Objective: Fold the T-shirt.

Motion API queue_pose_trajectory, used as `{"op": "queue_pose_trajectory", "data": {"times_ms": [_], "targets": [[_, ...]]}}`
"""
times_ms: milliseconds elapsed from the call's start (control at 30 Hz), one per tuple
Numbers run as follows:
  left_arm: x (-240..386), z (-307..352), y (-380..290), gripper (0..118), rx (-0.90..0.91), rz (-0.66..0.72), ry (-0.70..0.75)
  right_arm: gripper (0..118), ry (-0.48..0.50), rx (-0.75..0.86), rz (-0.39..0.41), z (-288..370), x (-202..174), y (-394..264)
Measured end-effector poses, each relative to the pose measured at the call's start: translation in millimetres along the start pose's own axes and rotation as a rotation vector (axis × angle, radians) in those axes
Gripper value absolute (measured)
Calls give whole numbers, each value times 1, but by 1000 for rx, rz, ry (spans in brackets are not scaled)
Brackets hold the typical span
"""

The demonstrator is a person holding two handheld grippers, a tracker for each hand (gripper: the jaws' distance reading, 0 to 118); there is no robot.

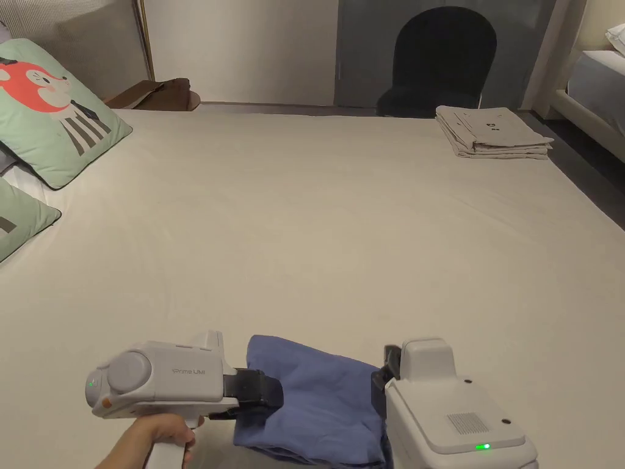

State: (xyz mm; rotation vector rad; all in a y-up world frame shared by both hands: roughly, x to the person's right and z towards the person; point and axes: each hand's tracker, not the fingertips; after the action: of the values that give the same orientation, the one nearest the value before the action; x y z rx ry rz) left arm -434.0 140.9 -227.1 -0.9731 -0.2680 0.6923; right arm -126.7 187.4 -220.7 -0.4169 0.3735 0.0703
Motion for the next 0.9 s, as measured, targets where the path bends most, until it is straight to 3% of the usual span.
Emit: {"op": "queue_pose_trajectory", "data": {"times_ms": [333, 700, 900], "targets": [[-76, 92, 42, 14, 69, -67, 224, 0, 28, 167, 41, 2, -41, 63], [-217, 217, 73, 14, 143, 67, 530, 0, 83, 184, 65, -34, -115, 73], [-266, 262, 84, 14, 169, 133, 658, 0, 110, 154, 82, -51, -136, 67]]}}
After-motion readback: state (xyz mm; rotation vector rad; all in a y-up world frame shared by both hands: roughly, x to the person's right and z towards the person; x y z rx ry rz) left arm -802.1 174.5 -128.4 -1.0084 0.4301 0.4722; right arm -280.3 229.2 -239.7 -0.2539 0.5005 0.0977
